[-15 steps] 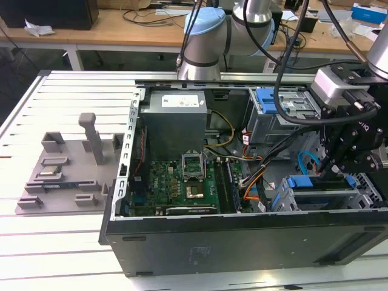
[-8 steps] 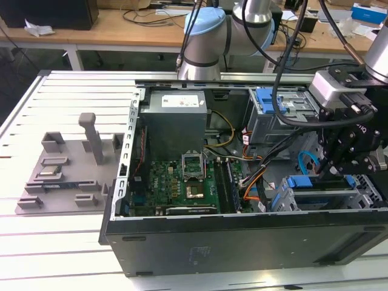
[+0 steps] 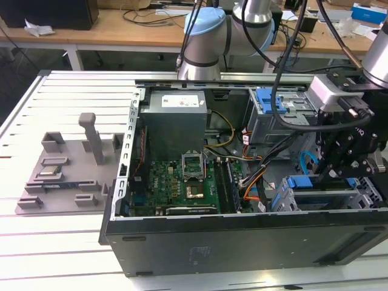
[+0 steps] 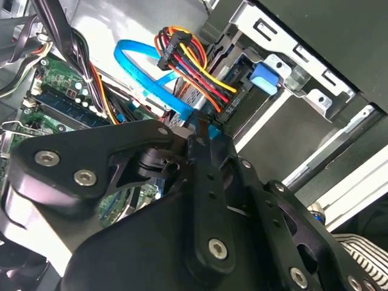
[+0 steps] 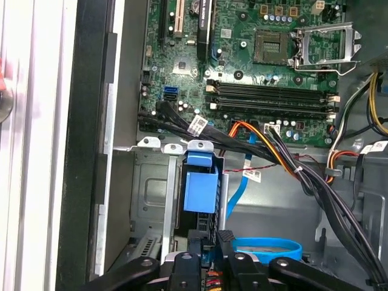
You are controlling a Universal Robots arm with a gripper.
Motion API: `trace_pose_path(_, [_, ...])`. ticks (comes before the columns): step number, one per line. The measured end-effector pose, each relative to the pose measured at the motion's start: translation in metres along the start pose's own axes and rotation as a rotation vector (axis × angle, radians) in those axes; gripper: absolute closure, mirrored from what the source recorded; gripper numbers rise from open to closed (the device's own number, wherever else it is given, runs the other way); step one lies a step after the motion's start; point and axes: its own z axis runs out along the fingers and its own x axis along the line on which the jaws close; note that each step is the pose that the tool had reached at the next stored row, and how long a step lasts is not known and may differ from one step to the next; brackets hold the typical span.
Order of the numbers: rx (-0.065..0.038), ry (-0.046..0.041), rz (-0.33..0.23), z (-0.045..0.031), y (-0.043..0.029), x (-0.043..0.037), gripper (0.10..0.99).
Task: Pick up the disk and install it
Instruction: 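Insert the second disk wire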
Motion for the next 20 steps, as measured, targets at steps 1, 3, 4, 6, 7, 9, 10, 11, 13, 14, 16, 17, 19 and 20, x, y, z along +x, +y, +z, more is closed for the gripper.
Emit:
trace_pose_path(1, [0.000, -0.0003, 0.000, -0.0030, 0.0001, 0.0000, 0.851])
trace_pose_path(3, [0.000, -0.0002, 0.000, -0.0094, 0.0002, -0.0005, 0.851])
trace_pose_path(4, [0.000, -0.0002, 0.000, -0.0115, 0.0001, -0.0020, 0.851])
trace_pose_path(6, [0.000, -0.0003, 0.000, -0.0118, 0.0001, -0.0021, 0.980])
trace_pose_path(7, [0.000, -0.0001, 0.000, -0.0119, 0.0001, -0.0022, 0.980])
trace_pose_path(9, [-0.004, -0.0001, 0.000, -0.0120, -0.0017, -0.0014, 0.980])
trace_pose_path(10, [-0.010, -0.0005, 0.000, -0.0119, -0.0042, -0.0009, 0.980])
trace_pose_path(11, [-0.018, -0.0015, -0.001, -0.0112, -0.0080, -0.0007, 0.980])
trace_pose_path(13, [-0.021, -0.0014, -0.001, -0.0087, -0.0083, -0.0007, 0.980])
trace_pose_path(14, [-0.021, -0.0015, -0.001, -0.0069, -0.0083, -0.0008, 0.980])
trace_pose_path(16, [-0.022, -0.0007, -0.001, -0.0042, -0.0085, -0.0009, 0.980])
trace_pose_path(17, [-0.022, -0.0011, -0.001, -0.0038, -0.0085, -0.0008, 0.980])
trace_pose_path(19, [-0.021, -0.0029, -0.001, -0.0077, -0.0084, -0.0008, 0.980])
trace_pose_path(20, [-0.022, -0.0015, -0.001, -0.0116, -0.0083, -0.0007, 0.980])
